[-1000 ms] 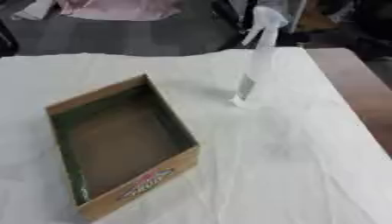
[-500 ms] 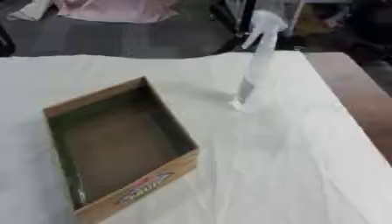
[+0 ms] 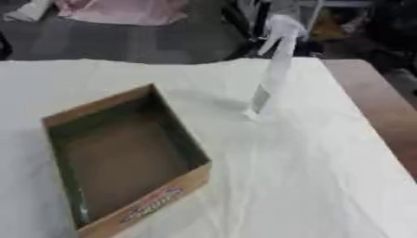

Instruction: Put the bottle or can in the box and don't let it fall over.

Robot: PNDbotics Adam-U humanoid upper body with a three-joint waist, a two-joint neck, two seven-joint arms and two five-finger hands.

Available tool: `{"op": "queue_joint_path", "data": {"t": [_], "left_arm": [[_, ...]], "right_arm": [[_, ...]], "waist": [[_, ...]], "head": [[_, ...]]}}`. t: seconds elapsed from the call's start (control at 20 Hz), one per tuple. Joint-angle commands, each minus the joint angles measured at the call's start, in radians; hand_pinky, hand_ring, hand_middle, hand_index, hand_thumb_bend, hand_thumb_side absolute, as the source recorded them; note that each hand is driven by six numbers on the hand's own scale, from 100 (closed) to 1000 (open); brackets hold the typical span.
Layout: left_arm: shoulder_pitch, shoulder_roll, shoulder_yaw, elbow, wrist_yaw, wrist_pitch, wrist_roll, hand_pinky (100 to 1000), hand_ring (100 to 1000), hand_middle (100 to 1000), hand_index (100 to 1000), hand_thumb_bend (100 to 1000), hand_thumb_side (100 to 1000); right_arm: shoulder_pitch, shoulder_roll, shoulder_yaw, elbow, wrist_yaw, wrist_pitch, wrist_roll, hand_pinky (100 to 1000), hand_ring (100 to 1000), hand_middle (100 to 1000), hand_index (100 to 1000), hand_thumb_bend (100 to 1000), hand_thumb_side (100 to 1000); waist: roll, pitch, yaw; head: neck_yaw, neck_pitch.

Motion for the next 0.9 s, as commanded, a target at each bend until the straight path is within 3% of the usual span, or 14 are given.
{"op": "queue_joint_path", "data": {"t": [0.05,0.3,0.9], "left_arm": [[-0.012,0.028,0.003,-0.021,0.003,-0.003,-0.005,647,486,669,820,103,762],[-0.017,0.025,0.002,-0.021,0.001,-0.003,-0.008,647,485,669,820,102,763],[-0.029,0.024,0.001,-0.021,0.003,-0.005,-0.013,648,484,668,820,102,763]], "right_arm": [[-0.031,-0.020,0.001,0.003,0.004,-0.020,0.023,887,979,1000,871,321,362],[-0.064,0.004,0.021,-0.003,-0.001,-0.017,0.045,890,983,1000,875,322,363],[-0.098,0.046,0.057,-0.042,-0.034,-0.007,0.078,897,996,1000,880,323,362]], "waist": [[-0.001,-0.010,0.004],[-0.001,-0.001,0.015],[-0.005,0.013,0.032]], "head": [[-0.015,-0.026],[-0.034,-0.052],[-0.057,-0.069]]}}
